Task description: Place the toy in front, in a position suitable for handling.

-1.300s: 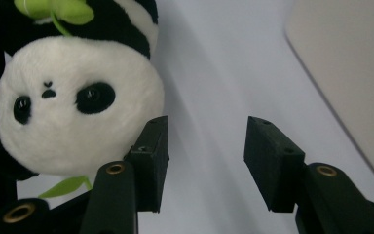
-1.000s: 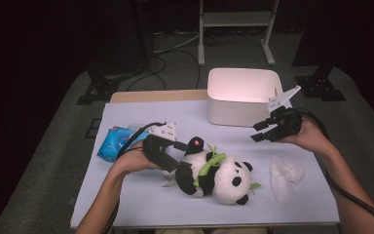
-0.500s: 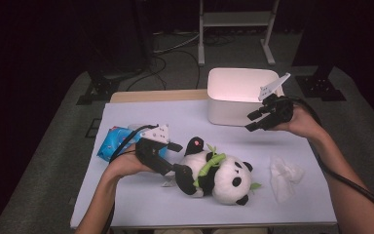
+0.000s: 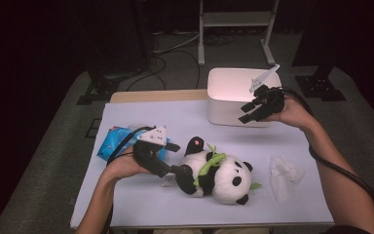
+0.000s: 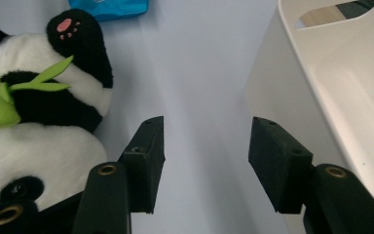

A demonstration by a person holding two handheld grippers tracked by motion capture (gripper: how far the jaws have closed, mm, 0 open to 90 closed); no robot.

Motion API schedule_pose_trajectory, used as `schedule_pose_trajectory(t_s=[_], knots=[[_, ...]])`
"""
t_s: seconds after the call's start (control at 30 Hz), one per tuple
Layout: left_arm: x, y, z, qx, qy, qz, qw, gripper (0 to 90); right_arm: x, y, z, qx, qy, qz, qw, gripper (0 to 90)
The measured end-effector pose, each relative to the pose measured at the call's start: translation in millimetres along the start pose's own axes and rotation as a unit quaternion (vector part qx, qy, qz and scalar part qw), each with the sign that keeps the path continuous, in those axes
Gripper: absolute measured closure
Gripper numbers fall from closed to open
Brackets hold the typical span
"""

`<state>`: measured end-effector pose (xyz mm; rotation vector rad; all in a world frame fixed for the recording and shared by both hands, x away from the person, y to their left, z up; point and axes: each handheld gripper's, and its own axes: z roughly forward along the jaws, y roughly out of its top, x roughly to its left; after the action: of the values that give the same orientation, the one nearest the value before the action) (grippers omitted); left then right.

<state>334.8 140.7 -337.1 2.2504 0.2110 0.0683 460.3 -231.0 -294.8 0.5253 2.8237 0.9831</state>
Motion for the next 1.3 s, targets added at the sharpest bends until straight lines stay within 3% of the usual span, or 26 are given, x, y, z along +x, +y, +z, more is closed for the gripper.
schedule_pose_trajectory(t_s=[0.67, 1.0, 1.3], knots=[[-2.6, -4.8, -4.8, -0.005, 0.007, -0.01, 0.9999, 22.7, -32.6, 27.7, 11.1, 0.017, -0.025, -0.003, 0.9995, 47.2], [-1.2, -7.1, -5.6, -0.005, 0.007, -0.015, 0.9999, 20.2, -45.8, 27.7, 19.0, 0.025, -0.041, 0.001, 0.9989, 48.6], [-1.5, -6.7, -5.9, -0.007, 0.007, -0.014, 0.9999, 19.6, -49.0, 24.3, 31.4, 0.05, -0.051, -0.001, 0.9974, 58.2]])
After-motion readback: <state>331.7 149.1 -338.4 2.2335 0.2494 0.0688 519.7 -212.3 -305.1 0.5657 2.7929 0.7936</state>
